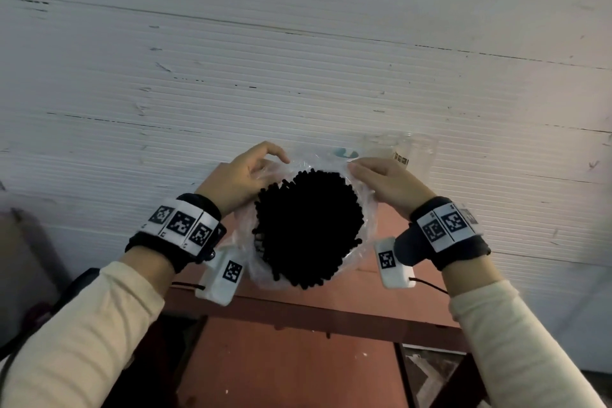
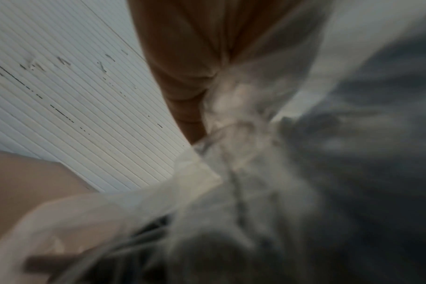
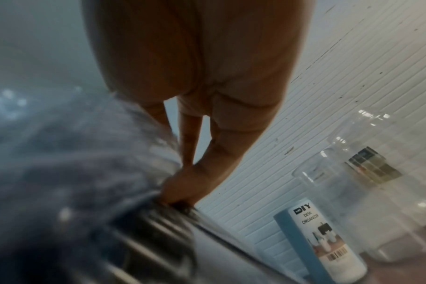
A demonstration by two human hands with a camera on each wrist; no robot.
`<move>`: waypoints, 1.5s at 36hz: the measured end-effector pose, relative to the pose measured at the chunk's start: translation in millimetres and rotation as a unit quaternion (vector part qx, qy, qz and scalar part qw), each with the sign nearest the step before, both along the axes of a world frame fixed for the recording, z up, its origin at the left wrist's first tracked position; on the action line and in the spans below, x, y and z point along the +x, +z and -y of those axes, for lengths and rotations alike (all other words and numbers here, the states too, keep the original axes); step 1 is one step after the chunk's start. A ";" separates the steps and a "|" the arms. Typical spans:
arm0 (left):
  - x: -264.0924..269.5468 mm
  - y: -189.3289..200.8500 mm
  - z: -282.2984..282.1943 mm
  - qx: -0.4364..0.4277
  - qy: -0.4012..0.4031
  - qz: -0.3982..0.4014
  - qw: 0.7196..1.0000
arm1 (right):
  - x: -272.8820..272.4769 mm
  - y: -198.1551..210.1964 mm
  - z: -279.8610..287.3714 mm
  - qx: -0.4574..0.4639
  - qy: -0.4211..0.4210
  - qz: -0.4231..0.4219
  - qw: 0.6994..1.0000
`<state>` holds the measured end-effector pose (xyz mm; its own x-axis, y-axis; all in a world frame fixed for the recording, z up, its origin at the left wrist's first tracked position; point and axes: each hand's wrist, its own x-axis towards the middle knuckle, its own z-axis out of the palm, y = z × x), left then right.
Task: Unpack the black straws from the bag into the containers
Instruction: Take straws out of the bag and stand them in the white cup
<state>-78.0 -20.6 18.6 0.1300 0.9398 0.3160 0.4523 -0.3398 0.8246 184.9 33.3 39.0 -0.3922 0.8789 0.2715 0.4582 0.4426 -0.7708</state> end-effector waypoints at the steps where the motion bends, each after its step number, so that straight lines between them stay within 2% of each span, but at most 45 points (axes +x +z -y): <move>1: -2.1 -1.7 1.2 -0.003 0.008 -0.013 1.000 | -0.5 -4.1 -2.3 0.019 -0.004 0.004 1.000; 6: -6.0 -3.9 14.5 -0.014 -0.005 -0.005 1.000 | -6.3 -15.7 -14.4 0.094 -0.026 0.060 0.993; 10: -14.1 -5.5 32.3 -0.062 -0.067 -0.015 0.996 | -11.0 -16.3 -20.8 0.074 -0.054 0.060 0.994; 14: -24.6 -12.7 43.2 -0.168 -0.082 0.030 0.982 | -13.3 -15.8 -22.5 0.053 -0.093 0.048 0.993; 17: -26.0 -16.0 47.0 -0.194 -0.086 0.061 0.975 | -16.5 -15.4 -21.9 0.040 -0.116 0.029 0.992; 21: -19.9 -19.4 42.6 -0.137 -0.091 0.064 0.984 | -18.1 -15.1 -19.5 0.021 -0.130 -0.038 0.991; 24: -11.0 -18.3 35.4 -0.090 -0.085 0.050 0.991 | -15.8 -13.6 -15.3 0.043 -0.117 -0.079 0.989; 28: -4.8 -14.5 25.4 -0.016 -0.046 0.066 0.997 | -11.3 -8.8 -9.0 0.044 -0.105 -0.132 0.985; 31: -1.5 -13.6 9.2 0.024 -0.001 0.112 0.993 | -8.5 -2.0 1.1 0.008 -0.073 -0.208 0.975; 34: 6.2 -10.0 -2.0 0.014 0.055 0.145 0.988 | -4.2 -2.2 8.5 -0.054 0.002 -0.262 0.963; 36: 7.2 -11.7 -9.9 -0.010 0.085 0.157 0.984 | -3.1 -8.2 9.0 -0.053 0.004 -0.222 0.973; 38: 7.3 -14.8 -14.1 -0.028 0.112 0.151 0.982 | -3.7 -17.9 6.0 -0.027 -0.015 -0.117 0.993; 41: 8.7 -15.8 -15.8 -0.037 0.147 0.154 0.976 | -3.3 -26.6 2.0 -0.005 -0.013 -0.001 1.000; 44: 11.3 -13.5 -12.5 -0.049 0.152 0.148 0.976 | -3.9 -20.3 9.6 0.063 -0.066 0.009 0.996; 46: 11.7 -13.9 -10.9 -0.050 0.154 0.146 0.976 | -7.9 -11.6 24.3 0.096 -0.084 -0.047 0.991; 49: 12.9 -14.7 -11.4 -0.052 0.162 0.153 0.973 | -17.8 5.1 54.3 0.141 -0.044 -0.118 0.982; 51: 15.7 -14.3 -10.4 -0.057 0.168 0.161 0.971 | -26.4 15.0 71.9 0.192 -0.013 -0.086 0.978; 54: 24.6 -10.8 -5.6 -0.070 0.153 0.187 0.968 | -42.8 22.0 81.5 0.277 -0.005 0.052 0.960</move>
<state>-53.4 -15.0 7.8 -0.2601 0.9532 0.1540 0.1745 -0.1104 0.9784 142.2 -48.2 61.0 -0.4343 0.6150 0.6581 0.5257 0.7663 -0.3692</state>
